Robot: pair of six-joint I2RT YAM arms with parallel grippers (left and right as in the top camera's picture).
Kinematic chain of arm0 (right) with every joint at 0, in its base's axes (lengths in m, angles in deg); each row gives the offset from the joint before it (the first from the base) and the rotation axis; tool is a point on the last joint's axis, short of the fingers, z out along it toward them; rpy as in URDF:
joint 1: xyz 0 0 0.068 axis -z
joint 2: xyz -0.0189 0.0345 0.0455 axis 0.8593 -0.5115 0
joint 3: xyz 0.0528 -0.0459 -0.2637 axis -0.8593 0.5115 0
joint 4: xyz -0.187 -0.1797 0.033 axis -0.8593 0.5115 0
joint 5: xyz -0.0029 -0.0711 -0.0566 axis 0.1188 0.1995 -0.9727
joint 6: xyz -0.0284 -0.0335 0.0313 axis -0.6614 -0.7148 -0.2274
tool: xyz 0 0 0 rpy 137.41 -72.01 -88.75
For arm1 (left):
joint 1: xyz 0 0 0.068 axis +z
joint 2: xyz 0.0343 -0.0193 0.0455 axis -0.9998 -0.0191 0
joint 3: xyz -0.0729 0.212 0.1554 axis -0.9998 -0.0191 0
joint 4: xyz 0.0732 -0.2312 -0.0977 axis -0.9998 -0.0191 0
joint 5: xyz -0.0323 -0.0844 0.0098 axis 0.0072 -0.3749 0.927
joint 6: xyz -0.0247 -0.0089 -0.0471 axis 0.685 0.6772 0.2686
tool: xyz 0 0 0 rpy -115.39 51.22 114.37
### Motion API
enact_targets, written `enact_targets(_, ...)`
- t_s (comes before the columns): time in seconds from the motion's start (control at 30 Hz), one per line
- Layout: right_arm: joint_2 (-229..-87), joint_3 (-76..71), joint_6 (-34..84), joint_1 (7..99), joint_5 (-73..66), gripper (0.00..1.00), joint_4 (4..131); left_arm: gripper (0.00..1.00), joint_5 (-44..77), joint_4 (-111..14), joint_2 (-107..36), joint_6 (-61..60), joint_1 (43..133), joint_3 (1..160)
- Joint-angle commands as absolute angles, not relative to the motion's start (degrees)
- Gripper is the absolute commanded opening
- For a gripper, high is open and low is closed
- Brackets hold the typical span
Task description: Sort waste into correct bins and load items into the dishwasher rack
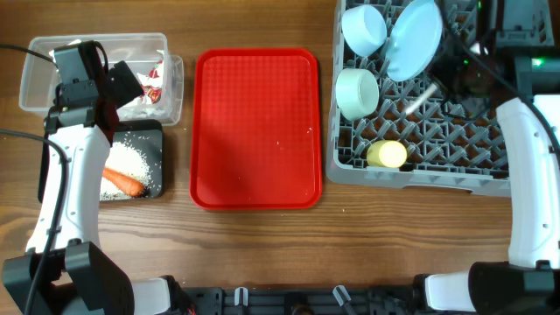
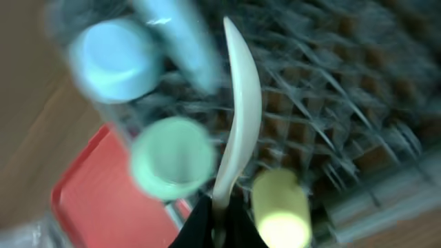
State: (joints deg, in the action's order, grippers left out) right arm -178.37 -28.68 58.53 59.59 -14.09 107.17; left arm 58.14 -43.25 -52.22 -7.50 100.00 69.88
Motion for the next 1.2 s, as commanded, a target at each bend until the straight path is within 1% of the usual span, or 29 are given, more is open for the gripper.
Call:
enact_targets(0.0,-179.0,-26.1,78.9,60.4,-21.9,0.04,109.8,1.00,58.9,-43.1,-52.6,-8.0,100.3,70.8)
enact_targets(0.33,-182.9,-16.5,92.4,60.4,-22.9,0.04,106.1,1.00,58.9,-43.1,-52.6,-8.0,100.3,70.8)
enact_targets(0.47,-186.1,-13.5,95.3,60.4,-22.6,0.04,103.7,1.00,58.9,-43.1,-52.6,-8.0,100.3,70.8)
enact_targets(0.7,-190.7,-13.3,95.7,60.4,-22.2,0.04,97.3,1.00,58.9,-43.1,-52.6,-8.0,100.3,70.8)
enact_targets(1.07,-192.3,-13.3,95.7,60.4,-21.9,0.04,93.7,1.00,58.9,-43.1,-52.6,-8.0,100.3,70.8)
enact_targets(1.13,-192.3,-13.3,95.7,60.4,-20.8,0.07,92.7,1.00,58.9,-43.1,-52.6,-8.0,100.3,70.8)
enact_targets(1.17,-192.3,-13.3,95.4,60.4,-20.7,0.20,92.4,1.00,58.9,-43.1,-52.6,-8.0,100.3,70.8)
